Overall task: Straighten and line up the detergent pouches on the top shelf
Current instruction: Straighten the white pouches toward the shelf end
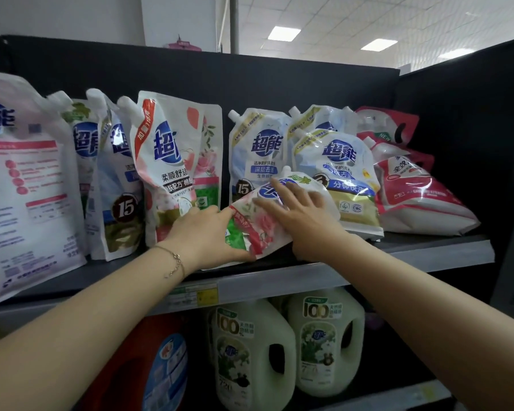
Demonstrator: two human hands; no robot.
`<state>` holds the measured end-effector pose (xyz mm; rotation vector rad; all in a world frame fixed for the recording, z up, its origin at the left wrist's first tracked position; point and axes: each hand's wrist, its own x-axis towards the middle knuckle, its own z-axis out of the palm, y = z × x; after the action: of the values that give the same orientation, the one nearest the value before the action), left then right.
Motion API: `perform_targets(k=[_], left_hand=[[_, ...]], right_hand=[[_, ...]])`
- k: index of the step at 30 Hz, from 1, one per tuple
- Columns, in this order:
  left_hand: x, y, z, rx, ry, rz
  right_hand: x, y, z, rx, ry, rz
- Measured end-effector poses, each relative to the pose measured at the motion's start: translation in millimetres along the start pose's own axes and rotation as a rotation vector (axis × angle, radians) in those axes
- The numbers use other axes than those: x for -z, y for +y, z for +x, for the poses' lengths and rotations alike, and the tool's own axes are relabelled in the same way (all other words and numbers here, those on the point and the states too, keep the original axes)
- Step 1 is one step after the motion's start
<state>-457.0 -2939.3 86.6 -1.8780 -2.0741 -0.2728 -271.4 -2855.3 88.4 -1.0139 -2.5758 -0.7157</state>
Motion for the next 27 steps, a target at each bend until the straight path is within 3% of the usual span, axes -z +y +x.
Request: perform_targets(k=[7, 11, 14, 17, 20, 22, 24, 27], left_hand=[[-18, 23, -3, 0.185, 0.093, 0.012], [-26, 14, 8, 0.304, 0.248, -0.273], [-26, 3, 17, 0.370, 0.289, -0.695], [-31, -19, 34, 0.480, 0.271, -0.863], [-33, -37, 39, 0.494, 0.291, -0.825], [-30, -38, 33, 0.527, 0.408, -0.758], [-24, -32, 24, 0.580, 0.494, -0.740], [-18, -19, 13, 0.595, 0.602, -0.725]], right_hand=[[-13, -15, 28, -0.062, 0.453, -0.080], [19, -32, 53, 0.020, 0.694, -0.053], [37, -45, 76, 0.122, 0.702, -0.065], [42, -59, 88, 0.122, 0.647, -0.106], [31, -72, 90, 0.239, 0.778, -0.017], [22, -77, 86, 0.275, 0.841, 0.013], [9, -75, 81, 0.251, 0.795, 0.025], [-5, -66, 73, 0.227, 0.561, 0.093]])
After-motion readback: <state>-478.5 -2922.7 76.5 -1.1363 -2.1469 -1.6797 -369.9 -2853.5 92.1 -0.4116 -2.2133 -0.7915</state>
